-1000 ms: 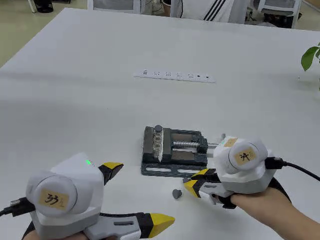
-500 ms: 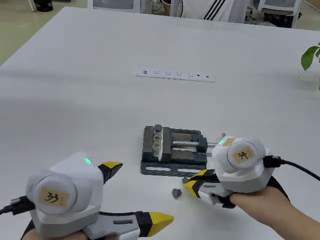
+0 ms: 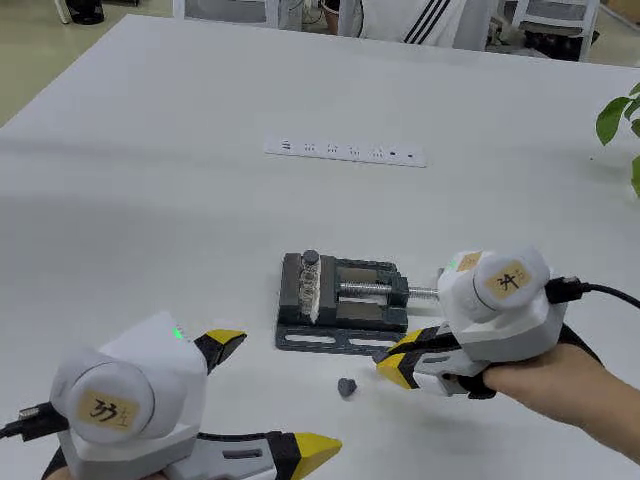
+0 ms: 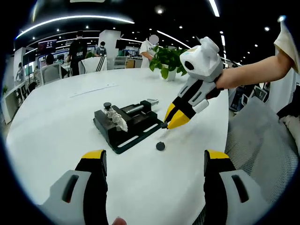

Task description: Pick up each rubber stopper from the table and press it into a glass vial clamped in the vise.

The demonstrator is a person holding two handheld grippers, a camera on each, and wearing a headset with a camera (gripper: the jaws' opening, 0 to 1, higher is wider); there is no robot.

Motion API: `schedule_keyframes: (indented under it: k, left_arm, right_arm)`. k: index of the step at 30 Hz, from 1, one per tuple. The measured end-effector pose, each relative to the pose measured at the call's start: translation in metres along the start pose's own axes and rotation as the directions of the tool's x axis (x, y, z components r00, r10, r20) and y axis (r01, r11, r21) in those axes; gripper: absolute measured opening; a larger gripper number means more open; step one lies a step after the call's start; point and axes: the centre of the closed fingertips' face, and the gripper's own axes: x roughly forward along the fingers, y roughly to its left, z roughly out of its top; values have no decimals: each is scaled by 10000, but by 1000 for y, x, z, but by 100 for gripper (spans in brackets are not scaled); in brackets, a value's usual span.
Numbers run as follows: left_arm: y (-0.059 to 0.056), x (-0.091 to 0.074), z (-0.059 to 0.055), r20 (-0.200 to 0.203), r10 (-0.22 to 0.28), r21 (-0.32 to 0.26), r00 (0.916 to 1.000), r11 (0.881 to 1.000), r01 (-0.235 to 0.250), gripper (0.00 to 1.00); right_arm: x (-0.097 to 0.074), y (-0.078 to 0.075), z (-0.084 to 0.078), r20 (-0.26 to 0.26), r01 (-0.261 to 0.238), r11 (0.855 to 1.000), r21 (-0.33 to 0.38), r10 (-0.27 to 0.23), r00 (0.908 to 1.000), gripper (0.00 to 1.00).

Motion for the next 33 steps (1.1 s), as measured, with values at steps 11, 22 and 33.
schedule_keyframes:
  k: [11,22,33]
  left_arm:
    - [-12,10,10,-173,-320,2466,9993,9685,353,68]
    - [-43,25,24,-762,-977,6119,9923,7812,1239,41]
    - [-61,31,31,-800,-1300,7607,9883,6328,1448,21]
  right_arm:
    - [-29,21,3,-1056,-1167,9894,-860,1074,9886,6]
    - [-44,53,17,-1861,-2575,9622,-892,2379,9533,6]
    - [-40,65,22,-2028,-3142,9474,-617,2963,9333,7]
